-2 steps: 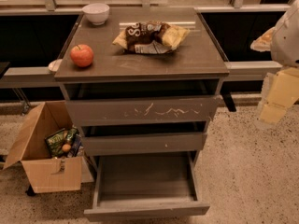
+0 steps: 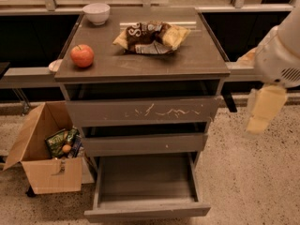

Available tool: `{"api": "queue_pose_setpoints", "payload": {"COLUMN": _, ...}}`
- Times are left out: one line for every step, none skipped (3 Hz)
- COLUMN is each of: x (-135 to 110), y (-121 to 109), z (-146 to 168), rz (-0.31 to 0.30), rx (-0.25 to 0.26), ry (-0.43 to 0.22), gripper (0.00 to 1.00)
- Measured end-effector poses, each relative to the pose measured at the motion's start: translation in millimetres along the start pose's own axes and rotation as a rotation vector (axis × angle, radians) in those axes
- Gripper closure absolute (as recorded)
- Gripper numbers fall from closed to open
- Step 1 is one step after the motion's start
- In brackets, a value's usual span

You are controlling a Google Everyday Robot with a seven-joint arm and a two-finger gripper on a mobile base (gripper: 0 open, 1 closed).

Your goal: Close bottom drawer

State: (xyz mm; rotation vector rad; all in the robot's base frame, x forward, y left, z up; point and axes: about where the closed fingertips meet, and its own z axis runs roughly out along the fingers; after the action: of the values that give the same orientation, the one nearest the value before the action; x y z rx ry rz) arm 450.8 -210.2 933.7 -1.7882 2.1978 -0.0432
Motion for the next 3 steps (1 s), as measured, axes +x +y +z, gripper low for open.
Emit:
{"api": "queue_pose_setpoints", "payload": {"x": 3, "y": 7, "z": 79, "rz": -0.050, "rx": -0.083, "ry": -0.044, "gripper": 0.00}}
{"api": "queue_pose_setpoints", "payload": {"x": 5, "y": 22, "z": 158, "rz": -0.067, "rx": -0.154, "ry": -0.097, "gripper": 0.00}}
{"api": "queue_pose_setpoints", "payload": {"x": 7, "y": 41, "z": 228, "rz": -0.014, "rx": -0.223, "ry": -0.123, "gripper": 0.00}}
